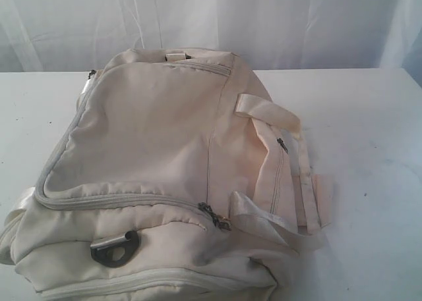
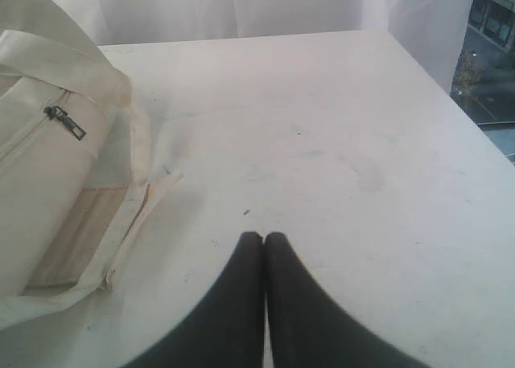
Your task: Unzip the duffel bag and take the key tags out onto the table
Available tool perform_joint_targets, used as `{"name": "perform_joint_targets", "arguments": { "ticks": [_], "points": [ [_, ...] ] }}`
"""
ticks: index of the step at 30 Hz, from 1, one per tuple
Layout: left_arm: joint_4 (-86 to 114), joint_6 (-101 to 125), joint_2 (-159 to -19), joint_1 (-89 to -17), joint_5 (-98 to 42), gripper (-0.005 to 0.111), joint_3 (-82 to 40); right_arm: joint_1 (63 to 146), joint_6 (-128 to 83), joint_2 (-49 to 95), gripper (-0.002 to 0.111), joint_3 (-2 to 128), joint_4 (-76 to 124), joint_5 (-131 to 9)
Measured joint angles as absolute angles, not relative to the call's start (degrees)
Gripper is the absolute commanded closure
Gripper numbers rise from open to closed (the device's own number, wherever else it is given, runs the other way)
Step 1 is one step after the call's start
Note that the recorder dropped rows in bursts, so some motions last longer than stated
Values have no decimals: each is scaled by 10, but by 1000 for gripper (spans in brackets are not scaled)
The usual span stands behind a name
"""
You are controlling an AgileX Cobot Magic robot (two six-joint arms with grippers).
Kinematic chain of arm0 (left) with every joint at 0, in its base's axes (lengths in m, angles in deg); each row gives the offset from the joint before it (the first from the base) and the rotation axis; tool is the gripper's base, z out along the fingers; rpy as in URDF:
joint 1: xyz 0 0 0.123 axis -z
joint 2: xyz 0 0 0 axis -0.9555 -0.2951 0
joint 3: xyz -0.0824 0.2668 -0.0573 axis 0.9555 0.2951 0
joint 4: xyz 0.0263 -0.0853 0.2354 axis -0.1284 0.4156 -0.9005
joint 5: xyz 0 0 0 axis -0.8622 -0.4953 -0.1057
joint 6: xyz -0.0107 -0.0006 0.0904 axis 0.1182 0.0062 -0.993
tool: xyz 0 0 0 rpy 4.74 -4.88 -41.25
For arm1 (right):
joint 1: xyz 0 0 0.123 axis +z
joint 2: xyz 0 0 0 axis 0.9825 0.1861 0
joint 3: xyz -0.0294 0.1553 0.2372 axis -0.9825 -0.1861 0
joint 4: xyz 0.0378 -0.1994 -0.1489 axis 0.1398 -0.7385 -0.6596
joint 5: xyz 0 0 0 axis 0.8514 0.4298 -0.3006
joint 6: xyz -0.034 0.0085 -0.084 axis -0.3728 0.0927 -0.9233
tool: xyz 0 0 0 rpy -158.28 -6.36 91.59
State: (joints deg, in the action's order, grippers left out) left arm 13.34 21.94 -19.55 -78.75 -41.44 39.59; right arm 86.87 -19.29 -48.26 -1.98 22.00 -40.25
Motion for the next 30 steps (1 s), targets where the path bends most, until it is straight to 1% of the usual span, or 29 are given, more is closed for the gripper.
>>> {"name": "perform_joint_targets", "arguments": {
  "ticks": [14, 20, 30],
  "points": [
    [149, 239, -196, -787, -407, 107, 396, 869, -193, -483, 108, -20, 220, -402],
    [289, 377, -196, -787, -288, 107, 397, 869, -193, -483, 108, -20, 220, -402],
    [322, 428, -196, -787, -105, 107, 397, 869, -193, -483, 108, -20, 220, -402]
  ]
}}
